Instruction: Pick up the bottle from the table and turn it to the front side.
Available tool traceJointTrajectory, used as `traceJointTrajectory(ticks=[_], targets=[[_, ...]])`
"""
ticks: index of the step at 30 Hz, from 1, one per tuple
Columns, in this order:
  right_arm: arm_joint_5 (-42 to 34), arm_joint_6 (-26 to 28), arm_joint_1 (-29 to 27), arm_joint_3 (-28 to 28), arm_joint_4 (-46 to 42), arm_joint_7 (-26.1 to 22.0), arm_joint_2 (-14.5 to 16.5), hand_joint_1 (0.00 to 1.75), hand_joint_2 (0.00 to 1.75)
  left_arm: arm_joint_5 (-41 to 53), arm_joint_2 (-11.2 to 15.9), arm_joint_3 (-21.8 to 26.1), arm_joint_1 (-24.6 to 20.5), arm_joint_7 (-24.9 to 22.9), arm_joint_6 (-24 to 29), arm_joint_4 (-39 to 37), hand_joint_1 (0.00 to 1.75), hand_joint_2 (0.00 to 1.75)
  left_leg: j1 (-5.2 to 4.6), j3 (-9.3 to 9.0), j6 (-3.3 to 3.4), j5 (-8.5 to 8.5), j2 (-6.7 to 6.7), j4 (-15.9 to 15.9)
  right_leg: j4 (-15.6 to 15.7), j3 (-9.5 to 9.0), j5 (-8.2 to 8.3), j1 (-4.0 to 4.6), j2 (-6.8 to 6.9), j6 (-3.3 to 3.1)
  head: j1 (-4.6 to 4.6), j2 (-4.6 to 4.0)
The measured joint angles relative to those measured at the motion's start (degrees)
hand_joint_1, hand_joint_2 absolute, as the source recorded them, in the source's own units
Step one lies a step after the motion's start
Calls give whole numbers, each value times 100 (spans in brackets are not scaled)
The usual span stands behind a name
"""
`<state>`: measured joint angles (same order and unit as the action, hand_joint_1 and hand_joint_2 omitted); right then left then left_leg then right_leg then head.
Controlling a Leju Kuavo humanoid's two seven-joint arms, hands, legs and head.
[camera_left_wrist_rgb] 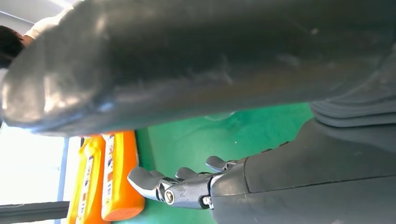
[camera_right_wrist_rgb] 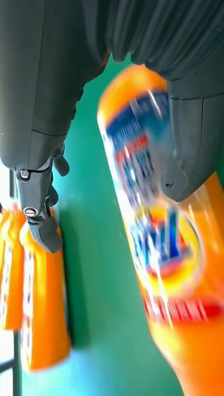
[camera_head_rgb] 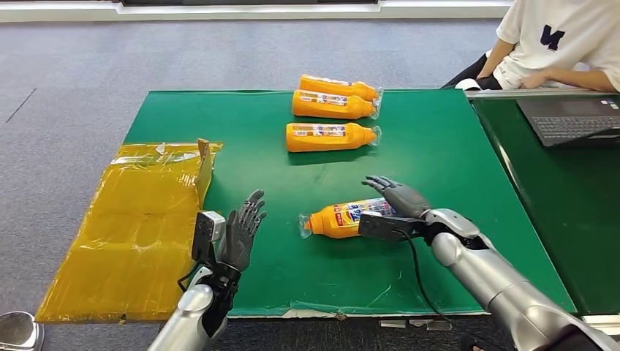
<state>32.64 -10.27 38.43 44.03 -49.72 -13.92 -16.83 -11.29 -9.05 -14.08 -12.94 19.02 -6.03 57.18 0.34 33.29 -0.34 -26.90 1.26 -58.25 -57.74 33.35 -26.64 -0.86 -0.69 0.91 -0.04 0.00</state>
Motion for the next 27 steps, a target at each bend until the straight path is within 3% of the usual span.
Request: traceJointTrajectory(ticks=[5,10,27], targets=[[-78,-190,62,37,270,-175,405,0,175,-25,-2,2,70,-44,-1,151,0,0,2,3,-5,4,6,0,-2,-2,1,1,4,-1,0,0],[-139,-389,180,66,467,-217,620,0,175,-92,5,2,191,-103,-63,310,0,0,1,3,-5,5,9,0,-2,-3,2,0,7,-2,0,-1],[-245,-792,281,152,850,2,676,0,175,-302,44,2,328,-252,-427,402,0,0,1,3,-5,5,8,-1,-2,0,3,0,6,-3,0,0]])
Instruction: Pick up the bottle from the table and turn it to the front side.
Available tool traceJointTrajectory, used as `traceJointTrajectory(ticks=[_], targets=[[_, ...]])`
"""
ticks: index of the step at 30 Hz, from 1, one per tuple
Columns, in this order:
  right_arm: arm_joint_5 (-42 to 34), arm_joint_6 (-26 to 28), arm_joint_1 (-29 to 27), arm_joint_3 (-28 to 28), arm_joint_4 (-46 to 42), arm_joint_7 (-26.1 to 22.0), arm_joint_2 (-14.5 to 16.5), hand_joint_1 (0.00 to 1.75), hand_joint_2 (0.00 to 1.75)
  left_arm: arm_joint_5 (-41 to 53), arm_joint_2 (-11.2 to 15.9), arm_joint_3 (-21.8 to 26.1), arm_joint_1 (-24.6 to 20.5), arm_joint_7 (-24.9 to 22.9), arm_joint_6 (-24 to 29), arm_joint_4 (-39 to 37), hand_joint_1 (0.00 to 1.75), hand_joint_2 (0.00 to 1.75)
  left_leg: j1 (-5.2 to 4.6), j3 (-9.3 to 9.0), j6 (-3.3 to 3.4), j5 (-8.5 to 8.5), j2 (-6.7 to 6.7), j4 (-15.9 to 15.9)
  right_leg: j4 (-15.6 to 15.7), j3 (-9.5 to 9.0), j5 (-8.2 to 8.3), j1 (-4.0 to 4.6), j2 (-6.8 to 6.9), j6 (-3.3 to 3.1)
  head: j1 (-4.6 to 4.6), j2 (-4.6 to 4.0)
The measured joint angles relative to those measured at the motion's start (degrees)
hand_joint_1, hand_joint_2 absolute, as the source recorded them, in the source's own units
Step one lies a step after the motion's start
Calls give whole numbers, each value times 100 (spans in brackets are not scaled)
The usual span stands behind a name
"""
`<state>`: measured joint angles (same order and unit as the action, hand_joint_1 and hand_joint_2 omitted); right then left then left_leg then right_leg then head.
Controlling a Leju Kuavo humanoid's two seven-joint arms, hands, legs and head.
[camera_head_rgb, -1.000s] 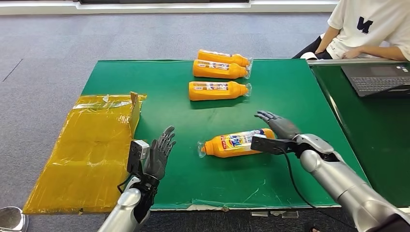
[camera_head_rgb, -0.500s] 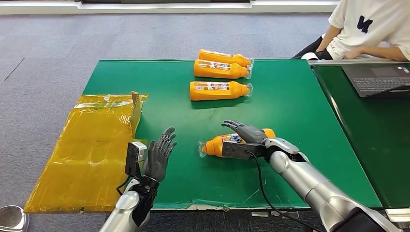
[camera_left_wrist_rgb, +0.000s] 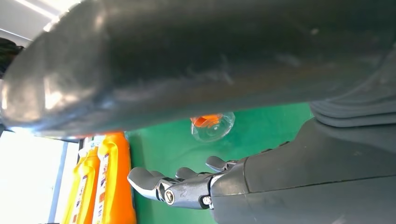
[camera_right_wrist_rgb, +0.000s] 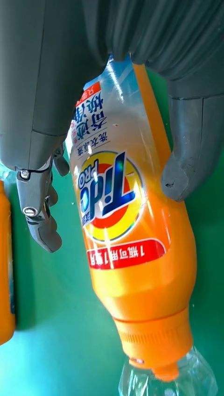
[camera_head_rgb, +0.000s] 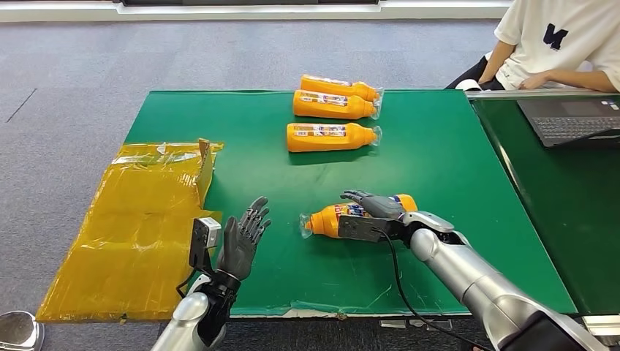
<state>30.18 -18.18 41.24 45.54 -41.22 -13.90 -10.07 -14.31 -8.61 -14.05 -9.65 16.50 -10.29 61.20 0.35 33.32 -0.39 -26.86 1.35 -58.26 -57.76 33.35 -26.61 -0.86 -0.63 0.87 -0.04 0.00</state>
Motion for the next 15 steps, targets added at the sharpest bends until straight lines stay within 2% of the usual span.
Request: traceJointTrajectory(ticks=[5,15], targets=[[-24,-101,22,48,7,121,-181,0,175,-76,3,0,-1,-67,-116,-1,0,0,-1,1,0,0,3,-2,0,-1,1,-1,4,-1,0,0],[-316,-393,157,110,-237,214,-991,0,175,-202,39,0,-57,-118,-333,-134,0,0,-6,1,2,0,-2,-6,2,0,5,-6,3,4,0,0]])
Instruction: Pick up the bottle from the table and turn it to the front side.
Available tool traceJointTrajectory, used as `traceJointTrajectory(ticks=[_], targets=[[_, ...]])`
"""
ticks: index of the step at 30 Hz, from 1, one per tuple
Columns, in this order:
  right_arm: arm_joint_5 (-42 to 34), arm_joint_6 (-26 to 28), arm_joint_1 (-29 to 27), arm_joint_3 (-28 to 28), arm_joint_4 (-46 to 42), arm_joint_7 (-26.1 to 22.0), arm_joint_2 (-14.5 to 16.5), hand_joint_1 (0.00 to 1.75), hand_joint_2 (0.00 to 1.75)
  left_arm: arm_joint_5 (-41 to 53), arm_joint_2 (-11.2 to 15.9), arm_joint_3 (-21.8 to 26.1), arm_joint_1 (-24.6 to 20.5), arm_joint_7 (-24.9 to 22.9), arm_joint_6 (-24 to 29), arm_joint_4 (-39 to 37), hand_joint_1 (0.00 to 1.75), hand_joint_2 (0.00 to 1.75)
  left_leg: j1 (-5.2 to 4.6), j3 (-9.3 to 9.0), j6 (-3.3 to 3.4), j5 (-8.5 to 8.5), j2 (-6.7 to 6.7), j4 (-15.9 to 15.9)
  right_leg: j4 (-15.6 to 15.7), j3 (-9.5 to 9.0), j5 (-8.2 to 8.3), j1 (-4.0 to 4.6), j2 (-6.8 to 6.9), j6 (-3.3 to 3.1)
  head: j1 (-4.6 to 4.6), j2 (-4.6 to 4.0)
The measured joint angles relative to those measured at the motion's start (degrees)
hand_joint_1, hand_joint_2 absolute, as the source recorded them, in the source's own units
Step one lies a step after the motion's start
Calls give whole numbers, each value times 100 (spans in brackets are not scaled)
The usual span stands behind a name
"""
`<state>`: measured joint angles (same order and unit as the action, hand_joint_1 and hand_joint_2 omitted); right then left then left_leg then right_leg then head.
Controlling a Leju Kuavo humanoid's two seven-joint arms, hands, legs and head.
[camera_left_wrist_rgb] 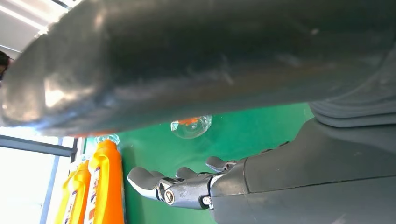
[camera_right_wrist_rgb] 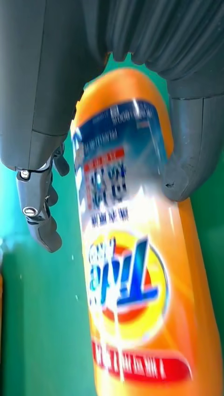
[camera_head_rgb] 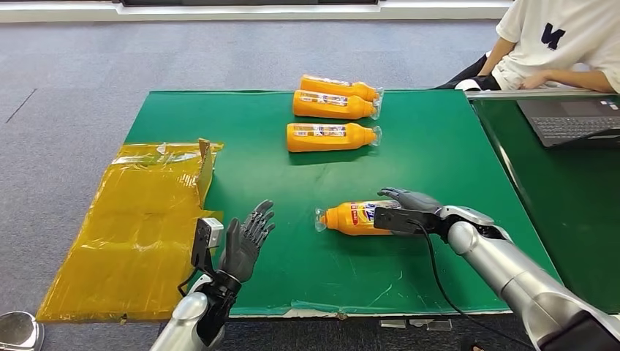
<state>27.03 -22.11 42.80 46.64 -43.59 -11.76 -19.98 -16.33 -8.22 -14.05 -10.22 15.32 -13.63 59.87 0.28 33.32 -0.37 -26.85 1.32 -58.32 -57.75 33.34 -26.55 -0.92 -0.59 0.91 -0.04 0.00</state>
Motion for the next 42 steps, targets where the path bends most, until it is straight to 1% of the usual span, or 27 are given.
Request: traceJointTrajectory(ticks=[3,7,13,25,29,37,42], targets=[[-12,0,-4,0,-50,0,-114,0,175,-2,-1,0,-37,0,-8,-60,0,0,1,-1,0,0,-4,0,0,2,1,1,-2,0,0,-1],[-47,45,-45,0,-63,-7,-175,0,175,-11,-2,0,-77,-5,-8,-123,0,0,2,-1,0,0,-3,1,0,3,1,4,-3,-1,0,0],[-47,191,-193,0,-63,-17,-190,0,175,-46,-2,0,-101,-15,-8,-157,0,0,3,-1,0,0,-4,1,0,3,1,3,-6,-1,0,0],[-41,209,-262,0,-56,-19,-167,0,175,-105,-2,0,-165,-72,-8,-236,0,0,3,-3,0,1,-4,1,0,-1,1,3,-9,-1,0,0],[-46,232,-304,0,3,-82,-119,175,175,-133,-2,0,-178,-74,-13,-280,0,0,3,-5,0,1,-4,1,0,-2,1,4,-9,-1,0,0],[164,633,-428,-1,39,-76,-29,175,175,-178,-2,0,-177,-83,-13,-293,0,0,3,-14,0,1,-7,1,0,-9,1,4,-11,-1,0,0],[228,733,-498,-2,-11,-49,-12,175,175,-179,-2,0,-177,-89,-13,-291,0,0,3,-28,0,0,-13,1,1,-20,1,4,-12,-1,0,0]])
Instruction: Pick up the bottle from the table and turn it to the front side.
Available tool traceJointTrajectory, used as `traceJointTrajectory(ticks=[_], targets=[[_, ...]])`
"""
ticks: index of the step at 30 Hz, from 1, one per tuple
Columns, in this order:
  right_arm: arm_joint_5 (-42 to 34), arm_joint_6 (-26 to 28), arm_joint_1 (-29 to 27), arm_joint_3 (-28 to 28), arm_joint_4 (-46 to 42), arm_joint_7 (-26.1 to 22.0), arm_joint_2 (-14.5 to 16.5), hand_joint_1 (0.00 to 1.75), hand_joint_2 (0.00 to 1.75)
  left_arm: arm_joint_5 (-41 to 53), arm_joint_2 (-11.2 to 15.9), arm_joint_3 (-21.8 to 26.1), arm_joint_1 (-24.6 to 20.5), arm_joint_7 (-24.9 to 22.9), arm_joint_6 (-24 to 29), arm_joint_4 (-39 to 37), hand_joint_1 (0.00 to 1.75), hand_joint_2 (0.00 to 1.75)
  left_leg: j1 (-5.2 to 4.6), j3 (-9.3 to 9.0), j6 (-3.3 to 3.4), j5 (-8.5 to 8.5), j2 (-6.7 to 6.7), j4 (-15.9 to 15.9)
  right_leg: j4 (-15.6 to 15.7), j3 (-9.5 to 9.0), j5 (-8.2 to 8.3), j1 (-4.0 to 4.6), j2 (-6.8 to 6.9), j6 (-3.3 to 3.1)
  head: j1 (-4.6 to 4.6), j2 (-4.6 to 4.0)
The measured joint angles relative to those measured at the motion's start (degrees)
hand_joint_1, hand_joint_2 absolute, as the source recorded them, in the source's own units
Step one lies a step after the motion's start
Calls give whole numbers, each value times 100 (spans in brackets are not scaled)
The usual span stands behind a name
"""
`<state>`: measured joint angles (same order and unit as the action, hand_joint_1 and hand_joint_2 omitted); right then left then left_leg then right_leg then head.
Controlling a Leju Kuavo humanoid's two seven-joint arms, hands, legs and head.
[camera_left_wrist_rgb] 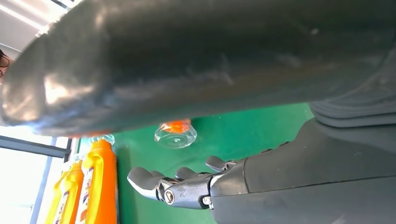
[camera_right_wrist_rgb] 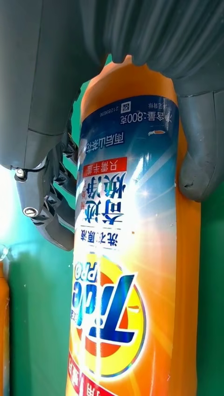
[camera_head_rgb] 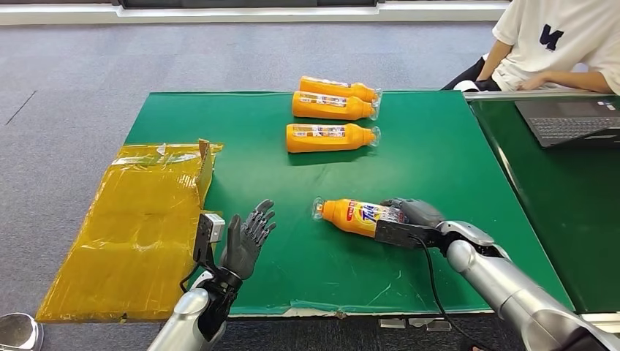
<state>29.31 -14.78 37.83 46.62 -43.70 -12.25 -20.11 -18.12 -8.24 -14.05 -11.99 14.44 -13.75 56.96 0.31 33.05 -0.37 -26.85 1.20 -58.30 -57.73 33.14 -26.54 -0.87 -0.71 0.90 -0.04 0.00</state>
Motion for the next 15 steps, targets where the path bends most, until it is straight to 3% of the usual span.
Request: traceJointTrajectory(ticks=[15], targets=[[126,174,-233,-69,-185,86,58,175,175,10,0,0,2,-28,-2,62,0,0,1,-34,-1,-2,-13,1,1,-29,1,1,-18,-1,0,0]])
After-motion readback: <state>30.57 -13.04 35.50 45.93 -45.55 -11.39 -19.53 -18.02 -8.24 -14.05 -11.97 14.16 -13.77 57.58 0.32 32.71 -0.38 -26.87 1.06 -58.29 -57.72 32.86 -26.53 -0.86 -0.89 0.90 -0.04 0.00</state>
